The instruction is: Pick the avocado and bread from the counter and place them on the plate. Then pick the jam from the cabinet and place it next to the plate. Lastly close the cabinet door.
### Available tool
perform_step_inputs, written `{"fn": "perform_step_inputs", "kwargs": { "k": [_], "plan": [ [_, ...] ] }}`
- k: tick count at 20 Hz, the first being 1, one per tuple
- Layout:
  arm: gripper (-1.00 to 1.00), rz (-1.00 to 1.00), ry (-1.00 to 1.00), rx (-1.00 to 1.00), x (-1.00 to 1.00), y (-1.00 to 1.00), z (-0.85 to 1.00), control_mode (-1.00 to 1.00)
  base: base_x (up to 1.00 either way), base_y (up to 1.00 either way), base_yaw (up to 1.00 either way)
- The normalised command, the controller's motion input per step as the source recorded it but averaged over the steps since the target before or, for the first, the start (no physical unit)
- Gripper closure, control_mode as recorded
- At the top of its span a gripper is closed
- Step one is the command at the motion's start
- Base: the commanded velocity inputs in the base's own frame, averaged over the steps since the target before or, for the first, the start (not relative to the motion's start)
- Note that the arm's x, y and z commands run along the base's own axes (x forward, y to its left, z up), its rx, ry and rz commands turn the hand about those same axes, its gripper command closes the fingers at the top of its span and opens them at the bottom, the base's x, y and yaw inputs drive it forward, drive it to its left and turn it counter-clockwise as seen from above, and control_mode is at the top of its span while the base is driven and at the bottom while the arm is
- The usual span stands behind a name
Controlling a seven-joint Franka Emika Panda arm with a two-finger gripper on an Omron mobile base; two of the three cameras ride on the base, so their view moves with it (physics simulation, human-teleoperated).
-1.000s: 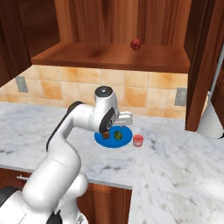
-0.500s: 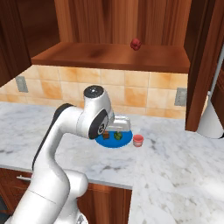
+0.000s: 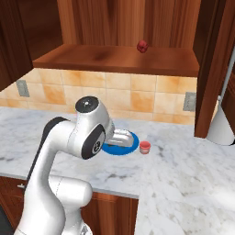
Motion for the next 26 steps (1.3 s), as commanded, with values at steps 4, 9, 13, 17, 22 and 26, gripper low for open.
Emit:
{"fn": "perform_step_inputs", "kwargs": {
  "k": [4, 9, 13, 17, 22, 26],
  "plan": [
    [-1.0, 0.06, -0.04, 0.01, -0.57, 0.07, 0.38, -1.0, 0.0, 0.0, 0.0],
    [-1.0, 0.04, -0.06, 0.0, -0.58, 0.2, 0.37, -1.0, 0.0, 0.0, 0.0],
    [-1.0, 0.04, -0.03, -0.03, -0.49, 0.3, 0.34, -1.0, 0.0, 0.0, 0.0],
    [-1.0, 0.02, 0.0, -0.06, -0.31, 0.33, 0.4, -1.0, 0.0, 0.0, 0.0],
    [-1.0, 0.03, 0.0, -0.11, -0.1, 0.37, 0.4, -1.0, 0.0, 0.0, 0.0],
    [-1.0, 0.08, 0.0, -0.16, -0.28, 0.34, 0.4, -1.0, 0.0, 0.0, 0.0]
  ]
}}
